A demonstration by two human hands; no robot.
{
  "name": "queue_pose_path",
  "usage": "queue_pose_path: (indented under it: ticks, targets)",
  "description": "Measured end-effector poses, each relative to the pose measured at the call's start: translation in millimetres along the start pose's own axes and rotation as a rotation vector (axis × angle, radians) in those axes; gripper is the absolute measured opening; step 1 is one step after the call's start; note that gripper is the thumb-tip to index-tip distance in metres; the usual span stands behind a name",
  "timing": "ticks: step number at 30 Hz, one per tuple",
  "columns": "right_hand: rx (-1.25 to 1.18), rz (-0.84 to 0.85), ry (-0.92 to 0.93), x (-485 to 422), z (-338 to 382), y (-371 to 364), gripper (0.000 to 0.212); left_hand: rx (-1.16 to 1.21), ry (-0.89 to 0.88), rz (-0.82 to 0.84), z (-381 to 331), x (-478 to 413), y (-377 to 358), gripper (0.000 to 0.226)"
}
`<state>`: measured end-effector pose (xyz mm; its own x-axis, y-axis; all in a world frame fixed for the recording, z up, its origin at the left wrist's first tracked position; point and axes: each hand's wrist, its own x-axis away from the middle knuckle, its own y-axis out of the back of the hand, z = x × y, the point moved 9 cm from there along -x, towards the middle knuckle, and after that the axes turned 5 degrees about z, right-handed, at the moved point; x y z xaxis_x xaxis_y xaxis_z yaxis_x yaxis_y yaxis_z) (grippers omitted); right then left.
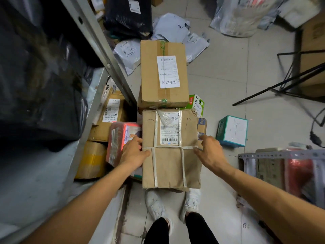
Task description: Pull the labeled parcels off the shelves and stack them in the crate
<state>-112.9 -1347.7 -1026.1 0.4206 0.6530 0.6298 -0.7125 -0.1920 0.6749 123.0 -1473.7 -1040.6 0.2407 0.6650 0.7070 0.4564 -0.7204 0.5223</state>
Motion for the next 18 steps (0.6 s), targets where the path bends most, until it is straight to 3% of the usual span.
queue_pose_path:
  ticks: [10,15,18]
  targets:
    - [0.466,0.168,0.218,105.4,120.6,158.3,0.045,-0.395,-0.287,0.021,-174.0,120.5,115.2,0.041]
    - [0.5,0.094,0.252,178.8,165.4,243.3,0.059,-0.551,-0.404,0.005,-249.3,197.0,166.3,0.045]
    - [0.53,0.033,0.265,219.2,185.2,289.1,0.056,-0.595,-0.464,-0.052,-285.3,244.5,197.0,0.042]
